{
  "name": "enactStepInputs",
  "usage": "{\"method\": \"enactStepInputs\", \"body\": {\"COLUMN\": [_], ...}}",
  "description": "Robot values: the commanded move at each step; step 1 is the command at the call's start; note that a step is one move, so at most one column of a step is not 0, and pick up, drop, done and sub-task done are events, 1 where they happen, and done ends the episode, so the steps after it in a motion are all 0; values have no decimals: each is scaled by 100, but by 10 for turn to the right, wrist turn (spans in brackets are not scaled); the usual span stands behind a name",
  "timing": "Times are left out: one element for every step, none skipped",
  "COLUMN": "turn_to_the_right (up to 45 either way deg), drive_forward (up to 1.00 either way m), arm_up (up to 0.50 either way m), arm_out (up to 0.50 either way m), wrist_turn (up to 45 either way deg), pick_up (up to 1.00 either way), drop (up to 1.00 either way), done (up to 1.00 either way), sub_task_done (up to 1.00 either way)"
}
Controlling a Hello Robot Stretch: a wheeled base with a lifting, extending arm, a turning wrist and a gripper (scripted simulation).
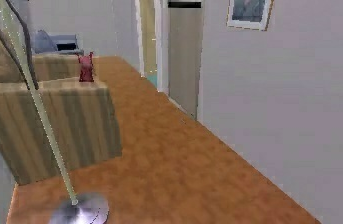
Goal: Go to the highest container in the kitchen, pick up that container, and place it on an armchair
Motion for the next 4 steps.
{"method": "enactStepInputs", "body": {"turn_to_the_right": [0,30,60,0], "drive_forward": [100,0,0,75], "arm_up": [0,0,0,0], "arm_out": [0,0,0,0], "wrist_turn": [0,0,0,0], "pick_up": [0,0,0,0], "drop": [0,0,0,0], "done": [0,0,0,0], "sub_task_done": [0,0,0,0]}}
